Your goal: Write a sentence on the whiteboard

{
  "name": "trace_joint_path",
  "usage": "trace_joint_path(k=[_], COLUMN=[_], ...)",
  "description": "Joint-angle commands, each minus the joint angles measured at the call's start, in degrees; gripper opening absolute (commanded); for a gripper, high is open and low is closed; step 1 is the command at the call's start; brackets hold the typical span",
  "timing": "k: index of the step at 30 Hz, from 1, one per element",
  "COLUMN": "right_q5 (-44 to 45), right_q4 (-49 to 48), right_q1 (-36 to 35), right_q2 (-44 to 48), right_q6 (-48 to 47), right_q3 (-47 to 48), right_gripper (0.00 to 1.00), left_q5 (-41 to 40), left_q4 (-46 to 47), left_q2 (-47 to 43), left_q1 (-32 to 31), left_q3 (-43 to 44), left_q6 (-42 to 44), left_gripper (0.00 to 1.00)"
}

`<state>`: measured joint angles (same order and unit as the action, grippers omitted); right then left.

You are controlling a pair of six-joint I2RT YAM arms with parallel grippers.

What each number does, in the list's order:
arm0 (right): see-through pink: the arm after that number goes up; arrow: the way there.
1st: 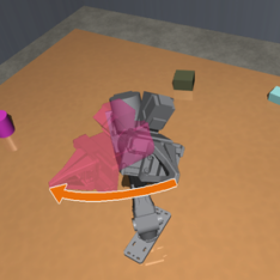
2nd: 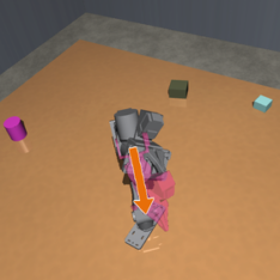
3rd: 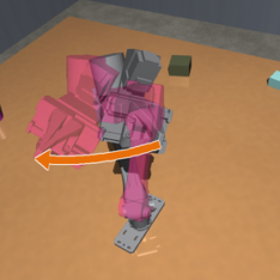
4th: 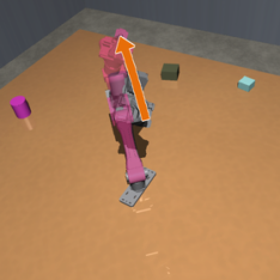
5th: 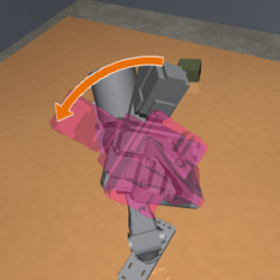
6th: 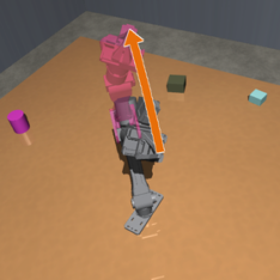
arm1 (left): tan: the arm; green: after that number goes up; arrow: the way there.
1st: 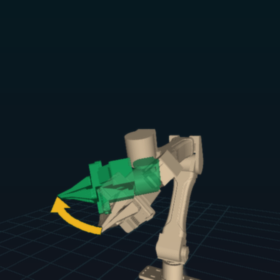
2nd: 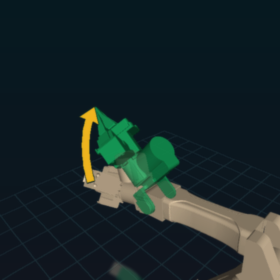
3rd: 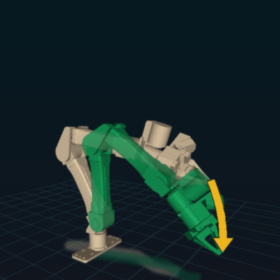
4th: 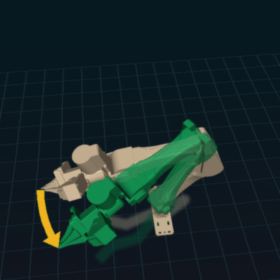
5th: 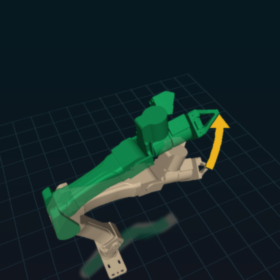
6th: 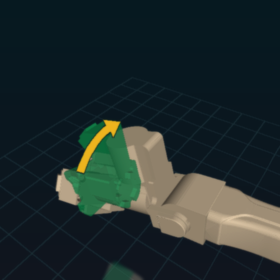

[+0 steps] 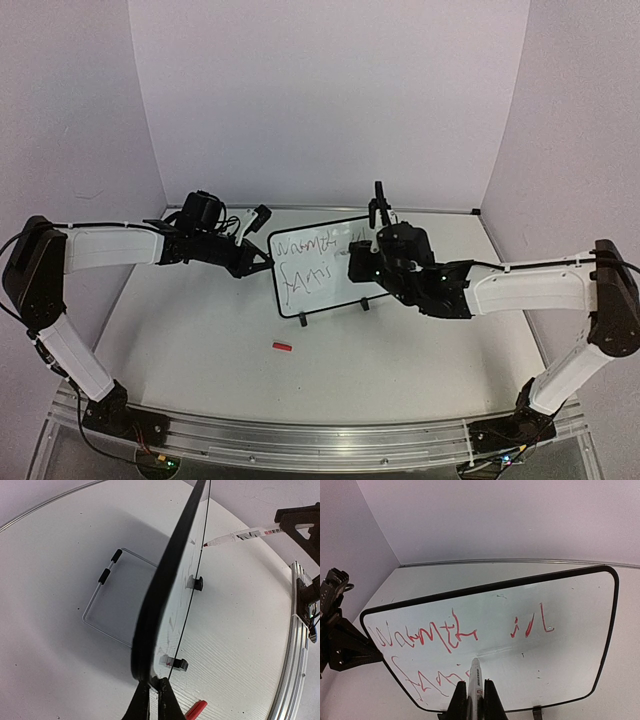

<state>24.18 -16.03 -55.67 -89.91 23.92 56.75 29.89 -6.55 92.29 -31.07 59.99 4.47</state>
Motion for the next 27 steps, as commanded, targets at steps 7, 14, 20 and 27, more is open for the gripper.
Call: trace_joint_path(k=[7, 14, 20, 27], right_q5=[-0.6, -0.9, -2.6, -4.0], right_q4=[-0.4, 1.9, 3.4, 4.0], right_q1=[1.3, 1.3, 1.3, 1.3], right_q2=[-2.6, -2.3, -2.5, -4.2], right_q6=[-0.2, 1.4, 4.2, 6.1], right_q3=[3.3, 2.0, -0.5, -1.2], right_gripper=[0.0, 0.0, 0.0, 0.0], left_q5=[-2.9, -2.9, -2.9, -2.9], left_q4=[-2.7, -2.7, -2.6, -2.7], left_q2=[1.2, 1.1, 1.1, 1.1], left_q1=[0.0, 0.0, 0.0, 0.0], left_q3=[1.4, 1.4, 1.5, 1.4], left_q6=[2.2, 2.2, 2.1, 2.2], left_gripper=[0.0, 0.0, 0.0, 0.0])
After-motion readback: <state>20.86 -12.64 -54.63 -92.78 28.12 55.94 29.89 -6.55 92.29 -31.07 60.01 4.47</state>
